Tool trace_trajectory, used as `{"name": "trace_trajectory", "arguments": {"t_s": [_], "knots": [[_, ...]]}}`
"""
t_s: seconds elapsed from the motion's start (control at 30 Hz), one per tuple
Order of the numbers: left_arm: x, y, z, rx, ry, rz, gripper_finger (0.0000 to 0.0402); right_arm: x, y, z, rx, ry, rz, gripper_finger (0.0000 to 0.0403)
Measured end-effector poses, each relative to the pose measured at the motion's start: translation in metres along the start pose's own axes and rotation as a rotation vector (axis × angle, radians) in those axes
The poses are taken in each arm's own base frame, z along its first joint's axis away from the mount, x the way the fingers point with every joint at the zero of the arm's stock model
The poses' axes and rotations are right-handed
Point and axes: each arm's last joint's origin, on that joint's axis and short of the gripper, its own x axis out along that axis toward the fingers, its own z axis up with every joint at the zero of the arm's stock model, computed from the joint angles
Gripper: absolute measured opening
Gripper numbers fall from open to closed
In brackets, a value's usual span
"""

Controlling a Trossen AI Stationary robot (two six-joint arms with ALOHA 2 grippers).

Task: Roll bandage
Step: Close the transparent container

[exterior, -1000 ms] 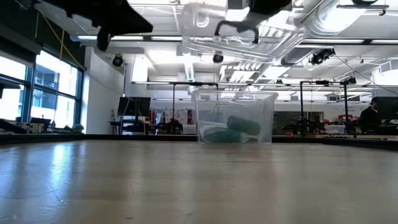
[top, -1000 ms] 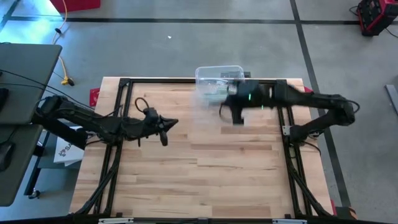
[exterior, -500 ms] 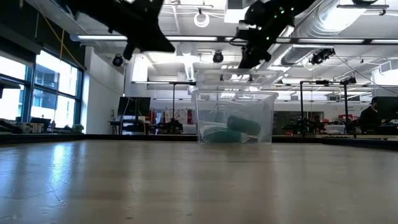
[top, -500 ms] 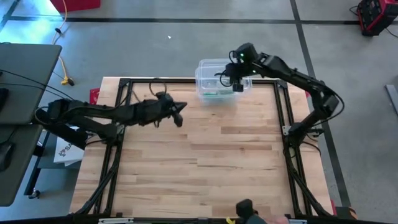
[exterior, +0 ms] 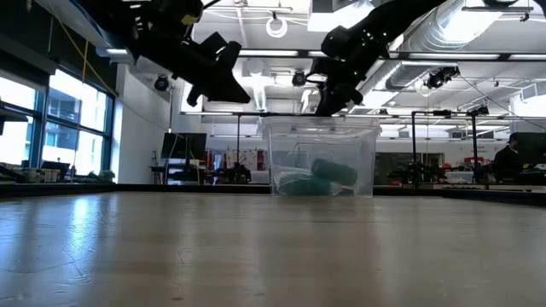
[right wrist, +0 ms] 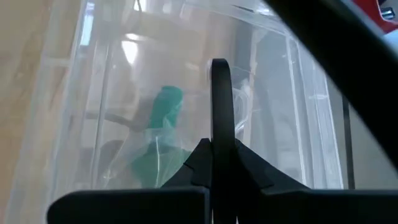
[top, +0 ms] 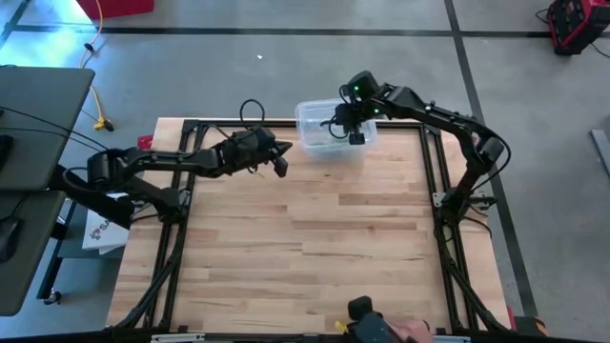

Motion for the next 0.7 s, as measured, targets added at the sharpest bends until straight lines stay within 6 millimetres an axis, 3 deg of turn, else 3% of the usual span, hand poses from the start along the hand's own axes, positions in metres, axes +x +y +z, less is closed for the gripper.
{"name": "trace_trajectory", "arguments": {"t_s": [0.17,0.47,0.7], "knots": [[0.005,-0.001,0.0,0.012,-0.022,-0.013,0.0,0.001,0.0,-0.001,0.032,0.025,-0.008,0.0015],[0.004,-0.001,0.0,0.012,-0.025,-0.013,0.0,-0.021,-0.003,0.002,0.08,0.001,-0.064,0.0014],[0.004,-0.001,0.001,0.013,-0.03,-0.013,0.0,-0.002,-0.003,-0.013,0.104,0.033,-0.027,0.0014]]}}
